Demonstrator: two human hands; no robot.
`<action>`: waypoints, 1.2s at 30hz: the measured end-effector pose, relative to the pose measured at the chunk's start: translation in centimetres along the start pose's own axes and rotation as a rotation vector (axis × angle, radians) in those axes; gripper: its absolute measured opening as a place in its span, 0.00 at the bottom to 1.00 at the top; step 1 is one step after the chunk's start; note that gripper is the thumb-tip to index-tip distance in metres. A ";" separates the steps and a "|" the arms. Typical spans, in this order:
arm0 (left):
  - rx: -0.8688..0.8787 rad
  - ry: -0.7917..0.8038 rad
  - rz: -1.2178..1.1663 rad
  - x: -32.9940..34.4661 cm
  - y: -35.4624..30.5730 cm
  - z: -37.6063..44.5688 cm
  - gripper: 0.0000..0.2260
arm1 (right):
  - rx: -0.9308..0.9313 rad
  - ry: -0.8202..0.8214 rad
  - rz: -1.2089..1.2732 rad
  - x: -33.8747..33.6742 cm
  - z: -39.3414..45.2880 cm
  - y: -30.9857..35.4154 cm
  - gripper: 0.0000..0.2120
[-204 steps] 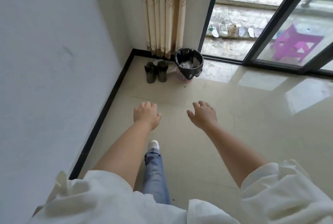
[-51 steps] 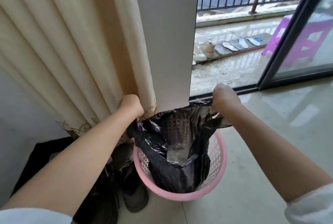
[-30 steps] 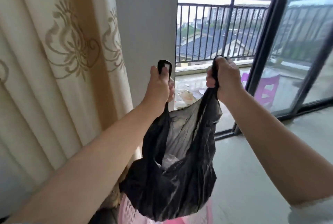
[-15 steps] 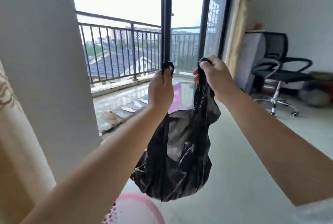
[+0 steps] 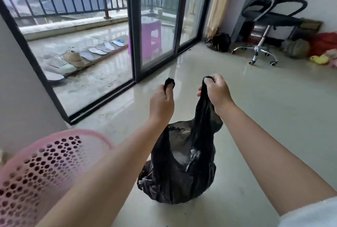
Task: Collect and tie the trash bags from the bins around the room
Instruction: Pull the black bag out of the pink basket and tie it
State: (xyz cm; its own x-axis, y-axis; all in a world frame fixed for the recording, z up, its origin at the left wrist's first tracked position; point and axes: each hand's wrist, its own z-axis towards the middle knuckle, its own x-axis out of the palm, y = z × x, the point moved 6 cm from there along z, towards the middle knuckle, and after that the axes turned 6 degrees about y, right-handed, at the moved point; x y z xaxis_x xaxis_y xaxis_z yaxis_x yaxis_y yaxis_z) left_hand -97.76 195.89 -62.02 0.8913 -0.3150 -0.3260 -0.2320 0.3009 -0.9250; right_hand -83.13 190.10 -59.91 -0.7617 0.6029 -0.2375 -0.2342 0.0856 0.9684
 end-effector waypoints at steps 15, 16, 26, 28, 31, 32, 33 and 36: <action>-0.458 0.659 0.289 2.1 10.9 -5.6 0.27 | 0.148 1.056 -0.242 1.6 -1.9 -13.8 0.48; -0.463 0.623 0.259 1.9 11.1 -5.7 0.26 | 0.185 1.079 -0.245 2.1 -2.0 -14.4 0.40; -0.449 0.215 -0.315 3.1 14.4 -7.1 0.11 | 0.342 0.725 0.256 3.6 -1.1 -17.3 0.09; -0.474 0.048 -0.615 2.7 14.9 -6.7 0.11 | 0.401 0.490 0.421 3.1 -0.4 -18.0 0.12; -0.515 -0.136 -0.732 2.5 15.6 -5.8 0.16 | 0.520 0.264 0.490 2.7 0.0 -19.1 0.17; -0.546 -0.154 -0.734 2.7 15.8 -5.5 0.16 | 0.565 0.254 0.473 2.7 -0.1 -19.2 0.18; -0.595 -0.144 -0.725 3.1 16.3 -5.6 0.16 | 0.603 0.256 0.433 2.6 -0.4 -19.5 0.18; -0.719 -0.032 -0.775 4.3 16.7 -6.1 0.13 | 0.610 0.354 0.296 2.3 -0.9 -19.9 0.12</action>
State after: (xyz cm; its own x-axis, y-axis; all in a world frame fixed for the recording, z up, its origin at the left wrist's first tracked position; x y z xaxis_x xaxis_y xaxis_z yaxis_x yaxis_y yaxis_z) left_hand -100.21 194.09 -80.09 0.9020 -0.1658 0.3987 0.2381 -0.5792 -0.7796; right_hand -80.75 189.05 -79.80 -0.9130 0.3875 0.1274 0.3062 0.4449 0.8416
